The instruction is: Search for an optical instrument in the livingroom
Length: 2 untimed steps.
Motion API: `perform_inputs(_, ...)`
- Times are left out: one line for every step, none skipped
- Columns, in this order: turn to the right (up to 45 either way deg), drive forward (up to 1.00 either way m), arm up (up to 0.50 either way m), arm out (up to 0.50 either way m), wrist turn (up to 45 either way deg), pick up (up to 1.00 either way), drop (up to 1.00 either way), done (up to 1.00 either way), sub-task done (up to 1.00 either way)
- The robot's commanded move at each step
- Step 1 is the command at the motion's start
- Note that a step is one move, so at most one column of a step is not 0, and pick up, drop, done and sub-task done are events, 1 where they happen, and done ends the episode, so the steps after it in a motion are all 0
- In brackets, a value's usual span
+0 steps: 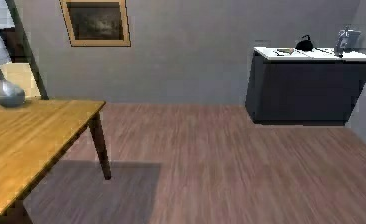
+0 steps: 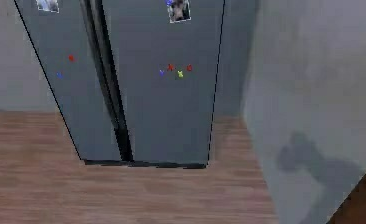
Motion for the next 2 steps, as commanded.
perform_inputs(0.0,1.0,0.0,0.0,0.0,0.0,0.0,0.0,0.0)
perform_inputs(6.0,0.0,0.0,0.0,0.0,0.0,0.0,0.0,0.0)
